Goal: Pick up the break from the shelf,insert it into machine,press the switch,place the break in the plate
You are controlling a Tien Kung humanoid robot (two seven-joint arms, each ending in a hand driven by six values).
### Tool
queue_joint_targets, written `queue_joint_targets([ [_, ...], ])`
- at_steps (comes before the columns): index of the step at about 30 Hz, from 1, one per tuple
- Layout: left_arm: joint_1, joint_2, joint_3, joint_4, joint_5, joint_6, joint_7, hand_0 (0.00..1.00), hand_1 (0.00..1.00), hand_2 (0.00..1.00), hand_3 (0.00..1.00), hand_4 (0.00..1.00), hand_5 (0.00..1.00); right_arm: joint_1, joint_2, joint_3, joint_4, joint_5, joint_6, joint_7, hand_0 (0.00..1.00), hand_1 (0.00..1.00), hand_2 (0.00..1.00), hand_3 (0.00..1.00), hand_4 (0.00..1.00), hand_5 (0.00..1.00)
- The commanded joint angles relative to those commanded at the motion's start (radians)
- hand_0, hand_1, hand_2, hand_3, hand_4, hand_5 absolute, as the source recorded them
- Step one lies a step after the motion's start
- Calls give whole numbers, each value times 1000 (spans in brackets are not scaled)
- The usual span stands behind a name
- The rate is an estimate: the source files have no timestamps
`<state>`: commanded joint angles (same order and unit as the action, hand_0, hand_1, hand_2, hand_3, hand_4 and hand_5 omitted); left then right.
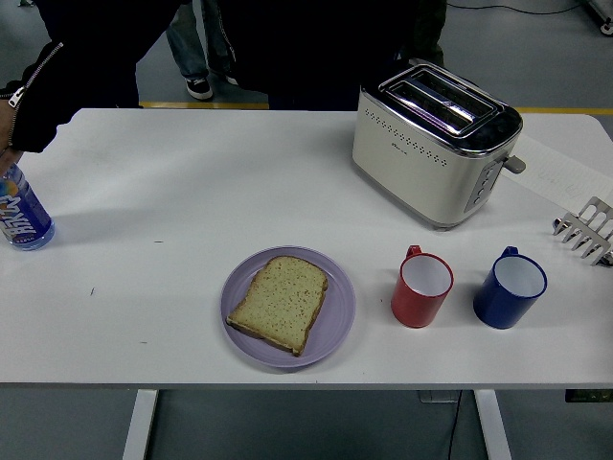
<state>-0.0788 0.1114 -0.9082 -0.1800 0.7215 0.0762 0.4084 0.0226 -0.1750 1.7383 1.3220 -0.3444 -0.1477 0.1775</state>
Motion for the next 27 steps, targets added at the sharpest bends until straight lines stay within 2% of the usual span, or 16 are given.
queue_joint_targets([
  [15, -3, -1, 0, 0, -2, 0, -1, 336, 445, 585, 715, 577, 998, 3, 3, 32, -24, -17, 35, -30, 698, 644, 663, 610, 480, 201],
  [27, -7, -2, 0, 0, -5, 1, -2, 336, 446, 585, 715, 577, 998, 6, 2, 37, -27, -15, 36, -30, 698, 643, 662, 609, 480, 199],
])
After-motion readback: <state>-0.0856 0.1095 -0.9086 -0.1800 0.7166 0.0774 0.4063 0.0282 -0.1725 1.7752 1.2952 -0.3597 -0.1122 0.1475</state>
